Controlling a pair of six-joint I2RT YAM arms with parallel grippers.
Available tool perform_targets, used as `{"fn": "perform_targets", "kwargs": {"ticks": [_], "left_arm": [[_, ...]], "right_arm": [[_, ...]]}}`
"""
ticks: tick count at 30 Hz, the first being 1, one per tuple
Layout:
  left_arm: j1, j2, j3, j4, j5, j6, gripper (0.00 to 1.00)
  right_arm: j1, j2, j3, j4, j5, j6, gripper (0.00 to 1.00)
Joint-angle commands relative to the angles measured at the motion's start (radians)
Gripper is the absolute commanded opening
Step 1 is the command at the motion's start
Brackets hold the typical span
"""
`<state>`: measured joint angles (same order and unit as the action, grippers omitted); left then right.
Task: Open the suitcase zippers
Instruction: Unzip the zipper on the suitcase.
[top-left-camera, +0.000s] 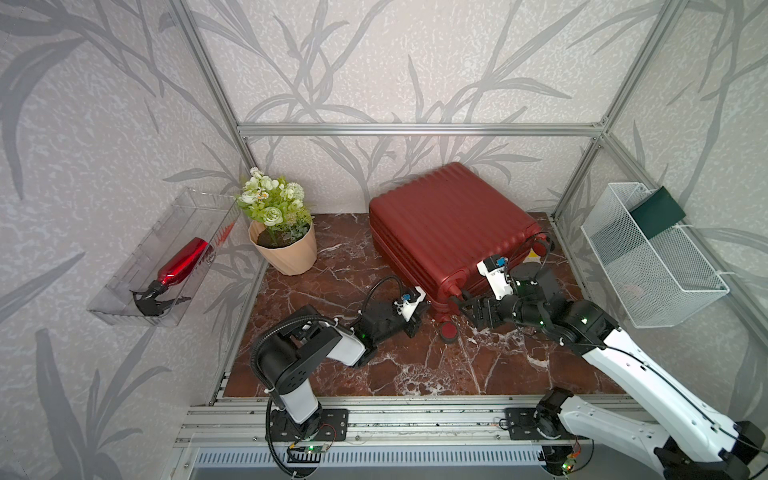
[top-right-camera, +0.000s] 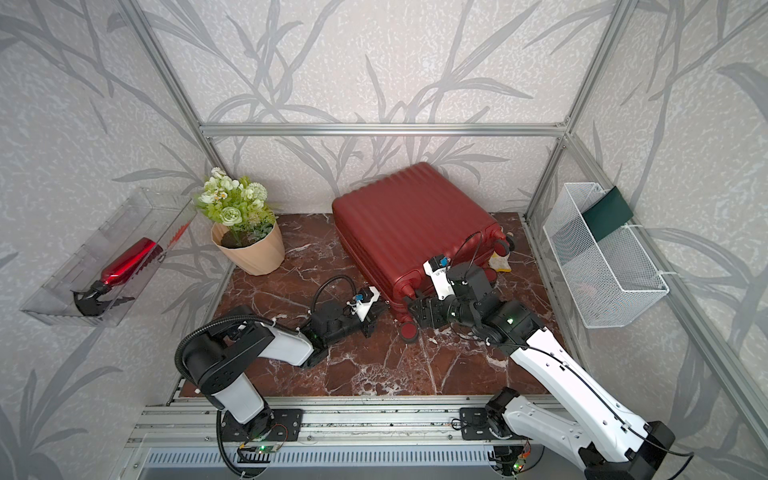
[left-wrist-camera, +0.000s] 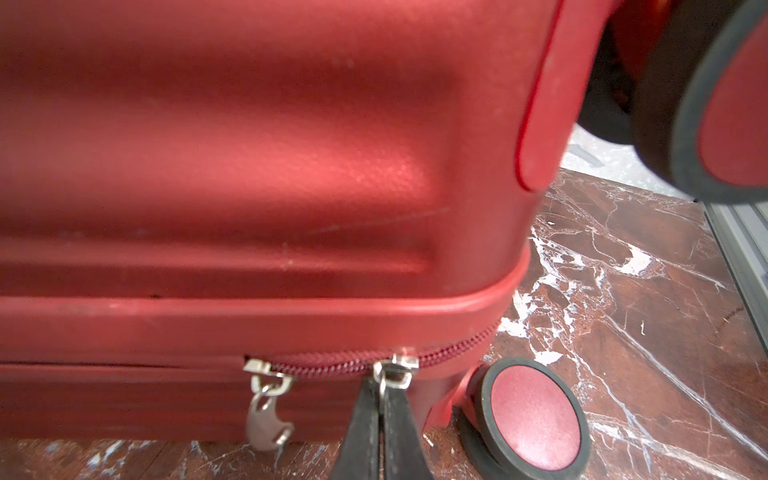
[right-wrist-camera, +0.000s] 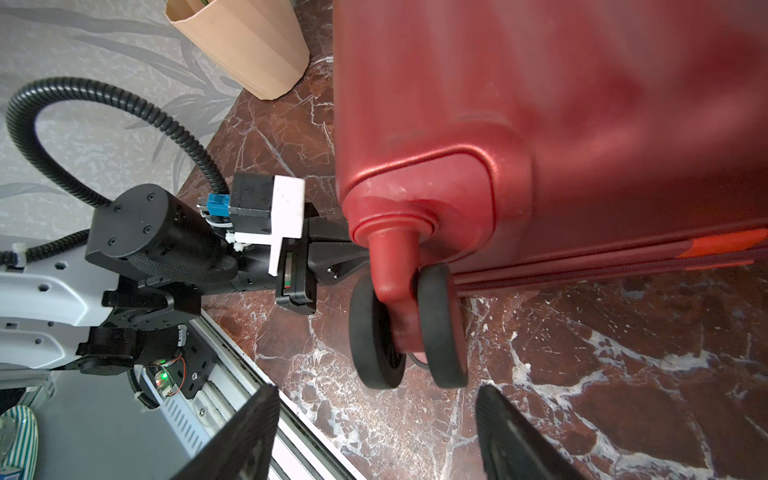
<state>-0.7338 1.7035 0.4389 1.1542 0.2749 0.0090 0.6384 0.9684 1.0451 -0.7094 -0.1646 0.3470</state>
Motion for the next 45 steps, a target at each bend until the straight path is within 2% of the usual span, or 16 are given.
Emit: {"fn": "perform_targets", "kwargs": {"ticks": [1, 7, 14, 18, 20, 24, 30, 34, 37, 42, 45], "left_arm": [[-0.002, -0.001, 0.061, 0.077, -0.002, 0.002, 0.00], [-0.045, -0.043, 0.043, 0.043, -0.028, 0.060, 0.00], [-0.068, -0.086, 0.014, 0.010, -0.106, 0.089, 0.00], [-0.067, -0.122, 0.003, -0.034, -0.166, 0.091, 0.00], [-0.067, -0.131, 0.011, -0.071, -0.174, 0.096, 0.00], [-0.066, -0.113, 0.002, -0.031, -0.204, 0.083, 0.00], [-0.067, -0.104, -0.003, -0.028, -0.209, 0.083, 0.00], [-0.067, -0.104, -0.012, -0.017, -0.219, 0.086, 0.00], [-0.067, -0.116, -0.014, -0.032, -0.217, 0.095, 0.00], [-0.067, -0.120, -0.007, -0.040, -0.191, 0.098, 0.00], [-0.068, -0.129, -0.005, -0.055, -0.157, 0.106, 0.00]], "right_arm": [[-0.020, 0.031, 0.042, -0.055, 0.071, 0.004, 0.78], [-0.088, 0.124, 0.172, -0.138, 0.079, -0.001, 0.79], [-0.181, 0.317, 0.414, -0.201, 0.517, 0.002, 0.87], [-0.339, 0.465, 0.554, -0.193, 0.499, -0.002, 0.90], [-0.413, 0.565, 0.651, -0.231, 0.449, -0.006, 0.92], [-0.558, 0.767, 0.850, -0.292, 0.244, -0.002, 0.93], [-0.647, 0.940, 1.040, -0.238, 0.049, -0.088, 0.93], [-0.705, 1.028, 1.060, -0.201, -0.144, -0.092, 0.93], [-0.735, 1.067, 1.017, -0.154, -0.313, -0.076, 0.90], [-0.735, 1.083, 0.945, -0.087, -0.485, -0.057, 0.82], [-0.719, 1.078, 0.912, -0.088, -0.511, -0.064, 0.79]]}}
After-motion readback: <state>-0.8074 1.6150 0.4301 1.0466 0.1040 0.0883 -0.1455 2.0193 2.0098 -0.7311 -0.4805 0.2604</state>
